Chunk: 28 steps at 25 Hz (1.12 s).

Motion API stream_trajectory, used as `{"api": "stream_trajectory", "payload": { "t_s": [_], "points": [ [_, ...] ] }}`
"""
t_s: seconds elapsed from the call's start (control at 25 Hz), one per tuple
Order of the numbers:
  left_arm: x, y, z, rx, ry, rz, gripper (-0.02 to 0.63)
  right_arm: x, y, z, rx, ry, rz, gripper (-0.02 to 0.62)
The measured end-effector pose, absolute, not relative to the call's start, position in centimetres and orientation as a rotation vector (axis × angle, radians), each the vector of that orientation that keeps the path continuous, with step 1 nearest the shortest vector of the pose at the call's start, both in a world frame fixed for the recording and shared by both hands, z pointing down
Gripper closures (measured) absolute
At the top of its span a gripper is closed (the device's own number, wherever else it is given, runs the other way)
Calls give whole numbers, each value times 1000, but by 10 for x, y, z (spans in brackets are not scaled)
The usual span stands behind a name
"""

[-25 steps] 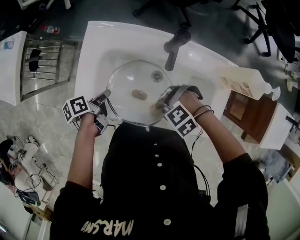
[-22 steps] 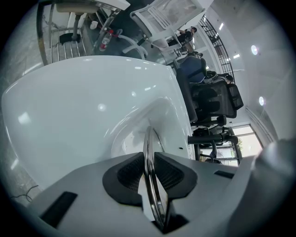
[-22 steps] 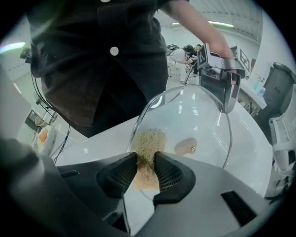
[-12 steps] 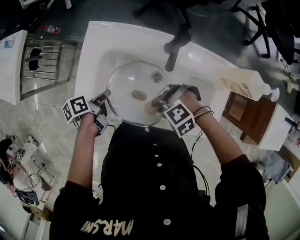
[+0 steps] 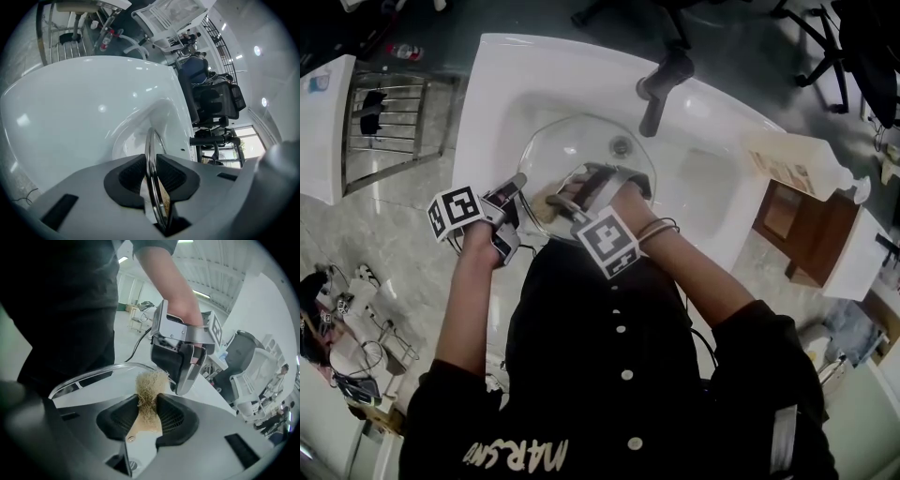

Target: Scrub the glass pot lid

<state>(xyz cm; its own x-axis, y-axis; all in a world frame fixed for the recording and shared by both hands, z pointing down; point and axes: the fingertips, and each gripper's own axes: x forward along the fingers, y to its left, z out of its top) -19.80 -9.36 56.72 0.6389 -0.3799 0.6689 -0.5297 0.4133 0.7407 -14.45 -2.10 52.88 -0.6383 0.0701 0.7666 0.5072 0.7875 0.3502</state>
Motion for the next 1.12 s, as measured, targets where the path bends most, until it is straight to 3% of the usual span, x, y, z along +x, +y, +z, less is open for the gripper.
{"api": "stream_trajectory", "payload": {
  "t_s": [0.56,1.12],
  "points": [
    [-198,-93,567,1189,-926,114,515,-128,2,523,-610,-2161,-683,462],
    [-199,-92,567,1193,-923,122,515,-65,25,528,-828,-2015,-645,462]
  ]
}}
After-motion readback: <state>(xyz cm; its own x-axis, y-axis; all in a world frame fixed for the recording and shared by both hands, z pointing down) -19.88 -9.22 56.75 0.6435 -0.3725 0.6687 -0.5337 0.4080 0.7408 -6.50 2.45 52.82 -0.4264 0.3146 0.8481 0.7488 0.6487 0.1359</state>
